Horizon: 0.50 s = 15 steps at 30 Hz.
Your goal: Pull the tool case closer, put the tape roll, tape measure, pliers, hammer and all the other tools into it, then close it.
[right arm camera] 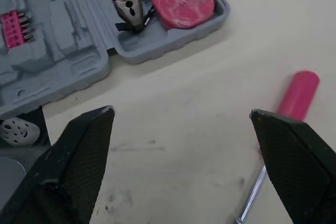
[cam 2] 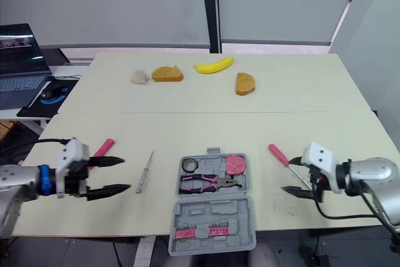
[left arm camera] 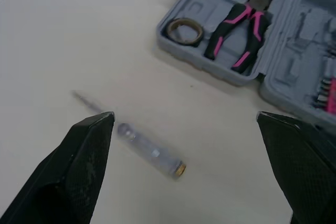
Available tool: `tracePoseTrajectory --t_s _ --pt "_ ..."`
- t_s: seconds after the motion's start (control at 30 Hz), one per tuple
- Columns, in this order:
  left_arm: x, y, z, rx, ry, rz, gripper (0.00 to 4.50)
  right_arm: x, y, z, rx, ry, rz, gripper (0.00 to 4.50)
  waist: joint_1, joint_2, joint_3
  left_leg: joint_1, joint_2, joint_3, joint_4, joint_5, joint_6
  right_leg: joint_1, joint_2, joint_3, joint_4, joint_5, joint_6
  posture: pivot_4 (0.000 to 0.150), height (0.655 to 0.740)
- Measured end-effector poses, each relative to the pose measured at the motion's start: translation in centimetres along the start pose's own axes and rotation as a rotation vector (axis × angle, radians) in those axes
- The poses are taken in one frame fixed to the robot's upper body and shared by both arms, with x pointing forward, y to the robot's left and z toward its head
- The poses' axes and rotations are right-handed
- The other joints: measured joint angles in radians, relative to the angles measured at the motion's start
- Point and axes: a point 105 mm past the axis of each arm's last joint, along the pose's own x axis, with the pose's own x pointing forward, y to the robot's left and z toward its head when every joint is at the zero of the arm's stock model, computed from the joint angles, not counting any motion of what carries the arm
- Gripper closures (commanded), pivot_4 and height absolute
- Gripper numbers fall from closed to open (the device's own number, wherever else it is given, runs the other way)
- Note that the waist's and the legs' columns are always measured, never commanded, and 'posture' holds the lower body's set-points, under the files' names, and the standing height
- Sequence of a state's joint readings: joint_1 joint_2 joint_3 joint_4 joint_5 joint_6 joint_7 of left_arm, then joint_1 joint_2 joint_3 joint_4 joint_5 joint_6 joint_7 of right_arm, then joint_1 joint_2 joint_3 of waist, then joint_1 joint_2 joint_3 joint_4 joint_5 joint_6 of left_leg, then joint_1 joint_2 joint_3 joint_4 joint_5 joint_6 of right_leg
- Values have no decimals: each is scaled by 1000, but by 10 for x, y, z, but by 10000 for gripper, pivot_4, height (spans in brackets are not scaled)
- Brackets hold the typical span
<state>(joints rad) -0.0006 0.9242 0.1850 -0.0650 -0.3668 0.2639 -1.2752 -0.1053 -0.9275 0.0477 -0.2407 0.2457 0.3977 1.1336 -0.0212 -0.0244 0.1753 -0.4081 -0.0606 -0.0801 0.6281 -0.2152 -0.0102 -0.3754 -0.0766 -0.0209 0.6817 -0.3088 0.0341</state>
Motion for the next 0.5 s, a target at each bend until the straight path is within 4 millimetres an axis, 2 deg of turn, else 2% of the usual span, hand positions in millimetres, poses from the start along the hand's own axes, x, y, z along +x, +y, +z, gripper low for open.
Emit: tracePoseTrajectory --t_s 0.1,0.2,0.37,0.47,0.5 --pt "24 -16 -3 16 6 -43 18919 16 3 0 -76 30 27 19695 2 0 0 1 0 1 0 0 0 0 1 1 0 0 0 1500 7400" --pt "44 -29 -8 18 16 -74 29319 30 6 -2 -119 45 50 27270 2 0 0 1 1 0 0 0 0 0 2 1 0 0 0 1500 7400" --pt "54 -31 -18 45 78 -53 44882 43 11 -6 -143 64 62 38386 3 0 0 2 1 1 0 0 0 1 3 2 0 0 0 1500 7400" --pt "66 -39 -25 50 98 -68 45000 52 16 -7 -163 71 74 44521 5 0 0 2 1 1 0 0 0 1 3 2 0 0 0 1500 7400" --pt "68 -41 -27 52 103 -73 45000 54 17 -7 -168 73 76 44787 5 0 0 2 1 1 0 0 0 1 3 2 0 0 0 1500 7400"
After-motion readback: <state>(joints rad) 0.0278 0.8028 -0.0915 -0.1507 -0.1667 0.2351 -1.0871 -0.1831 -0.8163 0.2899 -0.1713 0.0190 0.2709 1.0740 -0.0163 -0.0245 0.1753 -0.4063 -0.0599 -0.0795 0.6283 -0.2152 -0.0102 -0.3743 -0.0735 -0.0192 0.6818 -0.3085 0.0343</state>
